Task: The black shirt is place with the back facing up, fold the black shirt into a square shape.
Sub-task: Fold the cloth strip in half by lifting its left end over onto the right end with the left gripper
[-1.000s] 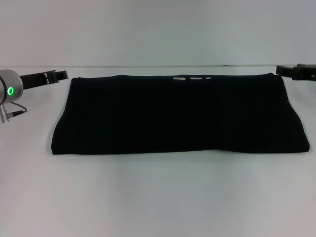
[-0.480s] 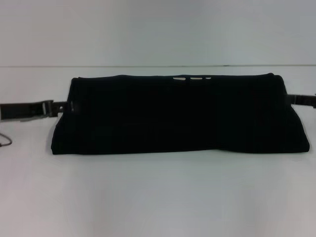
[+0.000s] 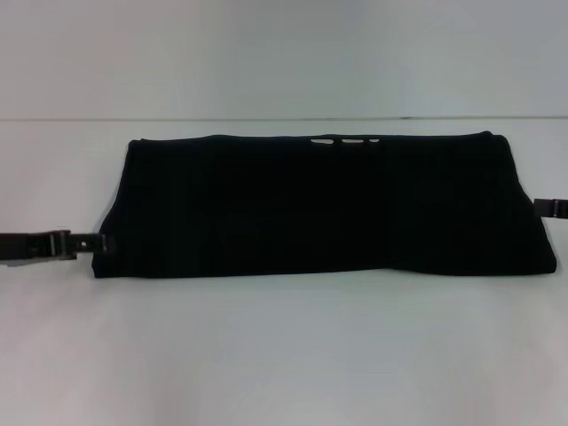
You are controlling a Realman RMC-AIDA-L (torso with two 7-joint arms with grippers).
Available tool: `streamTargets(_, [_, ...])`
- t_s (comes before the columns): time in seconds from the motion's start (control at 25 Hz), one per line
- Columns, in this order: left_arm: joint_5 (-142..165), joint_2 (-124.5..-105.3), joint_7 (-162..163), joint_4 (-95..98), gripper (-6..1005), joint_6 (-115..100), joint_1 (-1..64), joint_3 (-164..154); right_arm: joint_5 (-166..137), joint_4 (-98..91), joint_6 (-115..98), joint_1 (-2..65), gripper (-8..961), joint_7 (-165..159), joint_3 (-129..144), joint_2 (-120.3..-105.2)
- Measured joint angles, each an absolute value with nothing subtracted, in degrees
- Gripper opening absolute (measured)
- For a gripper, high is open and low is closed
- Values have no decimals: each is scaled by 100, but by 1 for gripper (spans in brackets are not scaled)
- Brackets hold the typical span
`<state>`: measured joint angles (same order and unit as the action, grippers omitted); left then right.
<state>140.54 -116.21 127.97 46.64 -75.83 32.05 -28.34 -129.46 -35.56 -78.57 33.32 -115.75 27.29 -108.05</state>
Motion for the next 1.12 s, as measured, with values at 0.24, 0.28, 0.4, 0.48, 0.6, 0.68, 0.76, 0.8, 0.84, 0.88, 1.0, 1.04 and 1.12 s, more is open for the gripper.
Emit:
streamTargets(0.24, [14123,-11649,12766,4576,848,-7510,3258,-3114,-12947,-3560,-7829,3340,682,-11577,2727,-10818])
streamTargets(0.28, [14123,-11652,12763,4562,848,-7504,3270,-3150,-12946,-3560,-7827,3346,682,-11577,2728,-10820])
streamTargets(0.4, [14124,-11658,12754,4499,848,-7450,3304,-3232,-12946,-3560,-7822,3355,682,-11561,2728,-10821])
streamTargets(0.48, [14124,-11659,12753,4448,847,-7383,3322,-3258,-12947,-3560,-7817,3356,682,-11544,2730,-10820])
streamTargets(0.6, [14125,-11667,12753,4409,847,-7303,3342,-3307,-12946,-3560,-7800,3349,682,-11539,2758,-10820])
streamTargets(0.68, [14125,-11681,12753,4408,839,-7272,3353,-3319,-12946,-3560,-7787,3336,681,-11538,2771,-10819])
streamTargets(0.76, [14126,-11690,12753,4408,832,-7241,3358,-3320,-12946,-3560,-7779,3328,681,-11537,2772,-10819])
streamTargets(0.8, [14128,-11693,12751,4407,828,-7225,3360,-3321,-12946,-3560,-7778,3326,681,-11536,2773,-10819])
streamTargets(0.84, [14130,-11695,12745,4408,824,-7215,3360,-3322,-12946,-3560,-7778,3323,681,-11536,2773,-10817])
streamTargets(0.88, [14132,-11697,12735,4408,820,-7207,3360,-3323,-12951,-3560,-7778,3319,681,-11538,2774,-10813])
streamTargets(1.0, [14131,-11699,12671,4408,809,-7181,3360,-3322,-13062,-3560,-7775,3322,681,-11565,2775,-10806])
streamTargets(1.04, [14131,-11699,12671,4408,777,-7181,3360,-3322,-13138,-3560,-7771,3330,681,-11574,2775,-10802])
streamTargets(1.12, [14130,-11699,12664,4408,712,-7180,3360,-3322,-13251,-3550,-7767,3349,682,-11598,2774,-10802])
